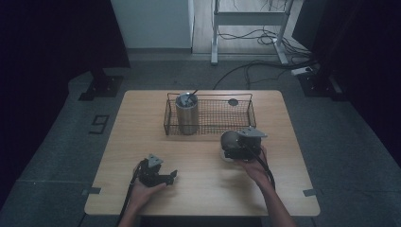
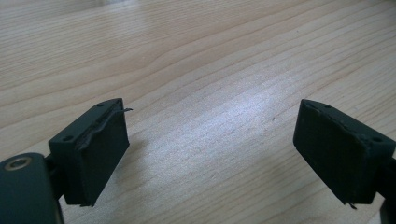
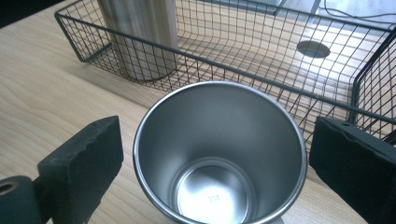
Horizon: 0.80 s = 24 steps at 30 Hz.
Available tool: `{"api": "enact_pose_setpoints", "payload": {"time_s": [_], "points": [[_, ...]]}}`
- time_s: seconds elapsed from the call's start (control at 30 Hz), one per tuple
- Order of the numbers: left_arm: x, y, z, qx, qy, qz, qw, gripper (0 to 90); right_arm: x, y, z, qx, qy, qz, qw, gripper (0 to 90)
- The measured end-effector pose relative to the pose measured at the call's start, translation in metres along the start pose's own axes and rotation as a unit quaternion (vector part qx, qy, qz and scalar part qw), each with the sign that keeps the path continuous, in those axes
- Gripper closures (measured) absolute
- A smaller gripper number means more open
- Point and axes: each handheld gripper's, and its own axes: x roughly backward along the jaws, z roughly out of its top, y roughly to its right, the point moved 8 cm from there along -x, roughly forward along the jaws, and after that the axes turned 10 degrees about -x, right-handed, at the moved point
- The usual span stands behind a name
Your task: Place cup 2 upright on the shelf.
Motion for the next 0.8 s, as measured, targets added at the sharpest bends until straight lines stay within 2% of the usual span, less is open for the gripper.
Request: {"api": "enact_pose_setpoints", "payload": {"time_s": [0.23,0.4,0.8], "points": [[-0.001,0.001,-0.001,-0.001,-0.002,-0.001,1.0000,10.4,-0.007,0.000,-0.002,0.006,-0.008,-0.006,0.9999,1.4],[-0.001,0.001,-0.001,0.000,-0.003,0.000,1.0000,10.4,-0.018,0.003,-0.009,0.006,-0.029,-0.019,0.9994,1.8],[-0.002,0.003,-0.002,-0.004,-0.006,-0.003,1.0000,10.4,-0.024,0.005,-0.016,0.016,-0.046,-0.016,0.9987,6.0]]}}
